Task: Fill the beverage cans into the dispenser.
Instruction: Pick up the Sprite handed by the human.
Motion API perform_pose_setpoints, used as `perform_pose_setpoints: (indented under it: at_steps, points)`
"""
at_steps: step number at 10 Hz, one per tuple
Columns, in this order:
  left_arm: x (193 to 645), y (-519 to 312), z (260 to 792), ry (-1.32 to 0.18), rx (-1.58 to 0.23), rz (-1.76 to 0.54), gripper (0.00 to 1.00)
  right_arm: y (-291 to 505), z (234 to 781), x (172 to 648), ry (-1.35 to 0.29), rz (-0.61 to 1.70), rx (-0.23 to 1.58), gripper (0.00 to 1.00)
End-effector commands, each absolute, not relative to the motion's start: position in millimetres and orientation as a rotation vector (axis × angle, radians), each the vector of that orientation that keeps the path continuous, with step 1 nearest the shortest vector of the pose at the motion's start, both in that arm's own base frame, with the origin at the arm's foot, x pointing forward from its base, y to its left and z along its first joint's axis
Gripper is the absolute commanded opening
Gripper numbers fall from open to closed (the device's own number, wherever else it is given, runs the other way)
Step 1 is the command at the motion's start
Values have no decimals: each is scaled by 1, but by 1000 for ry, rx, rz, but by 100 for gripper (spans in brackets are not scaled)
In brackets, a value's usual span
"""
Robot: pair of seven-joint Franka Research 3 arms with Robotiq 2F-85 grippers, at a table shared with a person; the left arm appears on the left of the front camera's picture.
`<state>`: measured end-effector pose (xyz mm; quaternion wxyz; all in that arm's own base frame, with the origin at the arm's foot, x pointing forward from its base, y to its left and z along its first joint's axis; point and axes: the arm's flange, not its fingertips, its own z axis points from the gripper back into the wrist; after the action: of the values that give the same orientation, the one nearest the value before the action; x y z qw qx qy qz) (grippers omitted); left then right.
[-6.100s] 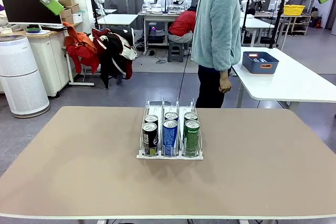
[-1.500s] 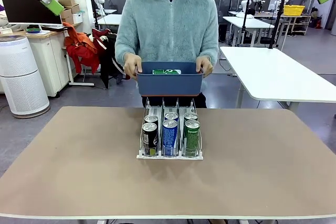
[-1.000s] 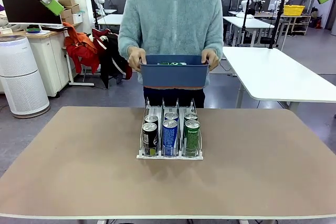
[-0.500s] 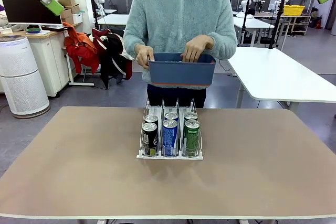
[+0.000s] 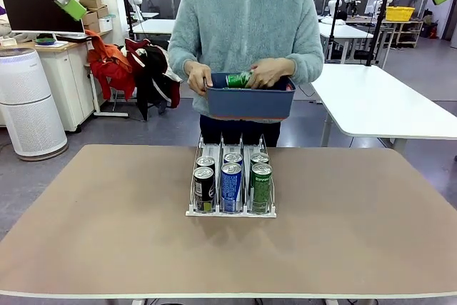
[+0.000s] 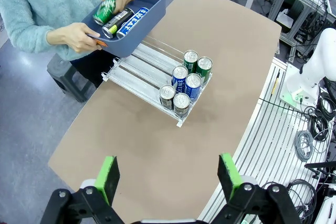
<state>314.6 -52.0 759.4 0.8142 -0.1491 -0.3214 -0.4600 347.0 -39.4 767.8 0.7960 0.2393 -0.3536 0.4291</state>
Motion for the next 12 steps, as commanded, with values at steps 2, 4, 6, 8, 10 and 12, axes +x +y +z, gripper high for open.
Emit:
perform_pose_setpoints:
  at_steps: [2,4,6,8,10,12]
  points:
    - [315,-51,759,-680,-309,-984,100,-39,768,346,-754,926,512,100]
    - [315,-51,759,-680,-309,-984,100,-39,768,346,-754,926,512,100]
    - [315,-51,759,-680,-309,-984,100,-39,768,346,-754,926,512,100]
    - [315,-51,759,-680,-309,-984,100,-39,768,346,-754,926,512,100]
    - [315,-51,759,-680,-309,-984,100,-39,768,346,-754,926,512,100]
    - [315,-51,759,-680,-309,-984,100,-39,768,346,-754,926,512,100]
